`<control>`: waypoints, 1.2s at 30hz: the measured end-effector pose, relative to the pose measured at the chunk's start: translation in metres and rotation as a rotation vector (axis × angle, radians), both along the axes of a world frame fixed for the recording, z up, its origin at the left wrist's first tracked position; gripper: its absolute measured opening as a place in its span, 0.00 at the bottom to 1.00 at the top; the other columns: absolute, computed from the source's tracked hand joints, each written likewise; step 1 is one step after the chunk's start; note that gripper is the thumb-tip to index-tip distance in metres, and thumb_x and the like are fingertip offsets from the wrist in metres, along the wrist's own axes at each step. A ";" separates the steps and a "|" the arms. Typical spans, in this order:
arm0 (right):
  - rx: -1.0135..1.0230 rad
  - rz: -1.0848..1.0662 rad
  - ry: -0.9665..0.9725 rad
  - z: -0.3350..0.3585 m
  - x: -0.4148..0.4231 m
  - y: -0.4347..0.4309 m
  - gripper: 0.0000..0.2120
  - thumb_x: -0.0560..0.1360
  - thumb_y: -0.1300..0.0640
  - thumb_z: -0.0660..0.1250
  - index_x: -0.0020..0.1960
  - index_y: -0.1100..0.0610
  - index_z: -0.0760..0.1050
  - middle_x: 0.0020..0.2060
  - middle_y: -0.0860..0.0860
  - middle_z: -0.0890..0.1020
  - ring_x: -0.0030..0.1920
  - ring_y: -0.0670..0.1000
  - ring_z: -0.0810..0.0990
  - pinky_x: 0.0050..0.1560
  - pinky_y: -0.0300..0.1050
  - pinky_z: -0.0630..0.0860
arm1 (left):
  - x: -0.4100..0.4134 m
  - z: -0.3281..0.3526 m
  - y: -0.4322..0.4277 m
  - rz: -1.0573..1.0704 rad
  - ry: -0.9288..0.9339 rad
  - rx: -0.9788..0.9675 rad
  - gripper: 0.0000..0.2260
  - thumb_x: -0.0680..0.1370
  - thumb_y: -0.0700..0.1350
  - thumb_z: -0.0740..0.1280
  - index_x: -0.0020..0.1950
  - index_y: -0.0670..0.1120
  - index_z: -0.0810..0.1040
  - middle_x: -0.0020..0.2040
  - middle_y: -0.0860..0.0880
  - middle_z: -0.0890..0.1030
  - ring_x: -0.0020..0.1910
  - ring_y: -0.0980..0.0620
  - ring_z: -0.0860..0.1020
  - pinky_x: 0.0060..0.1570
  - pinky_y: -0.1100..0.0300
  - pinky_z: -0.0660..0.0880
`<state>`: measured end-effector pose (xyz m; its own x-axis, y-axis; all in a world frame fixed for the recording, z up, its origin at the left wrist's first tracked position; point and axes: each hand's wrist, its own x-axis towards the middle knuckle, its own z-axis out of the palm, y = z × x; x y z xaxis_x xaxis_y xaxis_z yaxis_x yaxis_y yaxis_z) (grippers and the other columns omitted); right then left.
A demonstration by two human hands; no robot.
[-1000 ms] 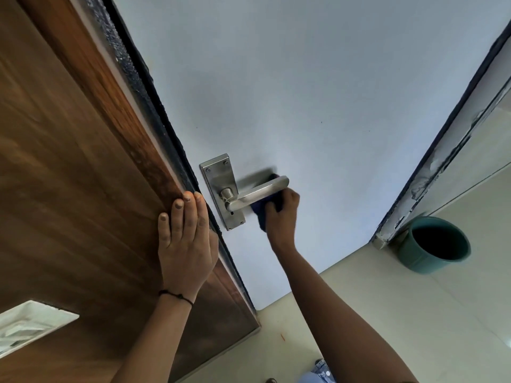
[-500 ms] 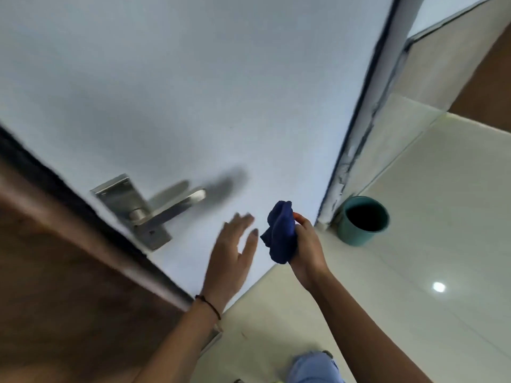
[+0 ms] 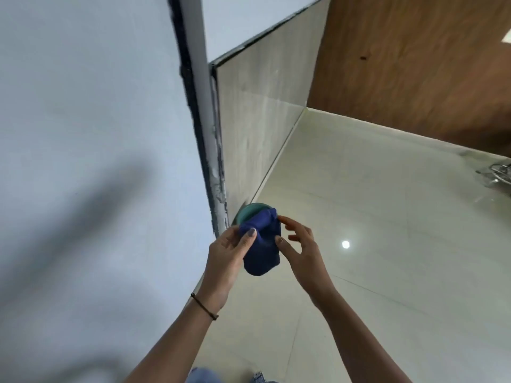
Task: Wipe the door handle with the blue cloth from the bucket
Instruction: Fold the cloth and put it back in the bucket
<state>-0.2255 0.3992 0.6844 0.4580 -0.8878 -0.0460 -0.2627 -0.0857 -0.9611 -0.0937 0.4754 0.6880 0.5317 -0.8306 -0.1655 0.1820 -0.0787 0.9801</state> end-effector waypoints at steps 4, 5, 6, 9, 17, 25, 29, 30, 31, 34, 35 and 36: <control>-0.224 0.156 0.213 -0.002 -0.010 -0.063 0.18 0.77 0.54 0.65 0.66 0.44 0.71 0.66 0.45 0.66 0.68 0.48 0.61 0.67 0.43 0.66 | 0.004 -0.002 -0.062 -0.043 0.095 -0.014 0.16 0.72 0.51 0.69 0.55 0.43 0.81 0.53 0.44 0.85 0.56 0.47 0.81 0.57 0.50 0.76; -0.268 0.176 0.267 -0.004 -0.008 -0.080 0.17 0.76 0.53 0.66 0.65 0.45 0.71 0.65 0.45 0.67 0.68 0.48 0.60 0.68 0.45 0.65 | 0.009 -0.004 -0.078 -0.047 0.086 -0.009 0.16 0.72 0.51 0.69 0.55 0.43 0.82 0.53 0.44 0.85 0.56 0.46 0.81 0.57 0.50 0.76; -0.298 0.183 0.306 -0.005 -0.006 -0.097 0.16 0.75 0.52 0.67 0.63 0.47 0.73 0.63 0.45 0.69 0.67 0.48 0.60 0.68 0.46 0.65 | 0.014 -0.007 -0.093 -0.047 0.074 -0.004 0.15 0.72 0.51 0.69 0.54 0.44 0.82 0.52 0.43 0.85 0.55 0.46 0.81 0.56 0.50 0.76; -0.375 0.169 0.382 -0.008 0.008 -0.144 0.11 0.72 0.50 0.70 0.53 0.50 0.76 0.54 0.44 0.75 0.62 0.49 0.65 0.64 0.50 0.69 | 0.030 -0.021 -0.140 -0.041 0.009 0.041 0.06 0.75 0.46 0.69 0.49 0.47 0.83 0.48 0.46 0.86 0.49 0.50 0.82 0.51 0.55 0.78; -0.154 0.125 0.262 -0.007 0.066 -0.275 0.07 0.71 0.53 0.72 0.41 0.43 0.76 0.42 0.39 0.78 0.48 0.42 0.77 0.49 0.30 0.71 | 0.093 -0.057 -0.278 0.006 -0.065 0.145 0.06 0.78 0.46 0.65 0.43 0.50 0.80 0.30 0.60 0.83 0.32 0.62 0.80 0.30 0.69 0.74; 0.705 0.094 -0.056 -0.075 0.114 -0.401 0.18 0.74 0.46 0.66 0.59 0.56 0.77 0.49 0.54 0.84 0.50 0.52 0.82 0.44 0.44 0.80 | 0.117 -0.088 -0.378 0.022 0.481 0.207 0.21 0.78 0.52 0.61 0.63 0.38 0.77 0.58 0.40 0.82 0.53 0.46 0.82 0.45 0.55 0.80; 1.007 0.121 -0.080 -0.125 0.129 -0.450 0.19 0.73 0.54 0.69 0.59 0.65 0.77 0.52 0.60 0.84 0.51 0.55 0.84 0.44 0.44 0.80 | 0.127 -0.131 -0.423 0.184 0.620 0.290 0.21 0.80 0.51 0.59 0.64 0.36 0.76 0.59 0.37 0.81 0.52 0.41 0.80 0.41 0.54 0.79; 1.002 0.120 -0.041 -0.143 0.134 -0.465 0.17 0.73 0.58 0.70 0.58 0.65 0.78 0.51 0.60 0.85 0.49 0.55 0.84 0.43 0.44 0.80 | 0.128 -0.146 -0.433 0.215 0.635 0.318 0.22 0.79 0.52 0.60 0.63 0.36 0.76 0.58 0.37 0.81 0.51 0.41 0.80 0.40 0.53 0.77; 0.984 0.127 0.011 -0.162 0.137 -0.479 0.14 0.73 0.61 0.70 0.57 0.64 0.78 0.49 0.59 0.85 0.47 0.54 0.84 0.43 0.43 0.80 | 0.129 -0.163 -0.443 0.252 0.632 0.365 0.21 0.79 0.52 0.61 0.62 0.37 0.77 0.57 0.37 0.82 0.51 0.40 0.80 0.43 0.53 0.77; 0.966 0.217 0.157 -0.226 0.149 -0.514 0.11 0.69 0.64 0.72 0.52 0.61 0.80 0.43 0.56 0.87 0.42 0.53 0.84 0.42 0.44 0.80 | 0.129 -0.220 -0.469 0.319 0.608 0.523 0.15 0.76 0.41 0.67 0.61 0.35 0.76 0.55 0.35 0.82 0.54 0.38 0.81 0.55 0.45 0.78; 0.971 0.257 0.206 -0.251 0.156 -0.524 0.13 0.66 0.63 0.73 0.51 0.60 0.80 0.42 0.54 0.87 0.42 0.52 0.84 0.41 0.43 0.79 | 0.131 -0.246 -0.477 0.354 0.600 0.572 0.15 0.75 0.38 0.68 0.60 0.34 0.76 0.54 0.34 0.82 0.55 0.36 0.81 0.57 0.41 0.76; 0.969 0.291 0.259 -0.275 0.163 -0.533 0.15 0.64 0.61 0.72 0.50 0.58 0.80 0.41 0.53 0.86 0.41 0.51 0.83 0.41 0.42 0.78 | 0.133 -0.274 -0.483 0.392 0.585 0.617 0.15 0.74 0.36 0.69 0.60 0.33 0.76 0.53 0.34 0.82 0.54 0.35 0.80 0.59 0.38 0.75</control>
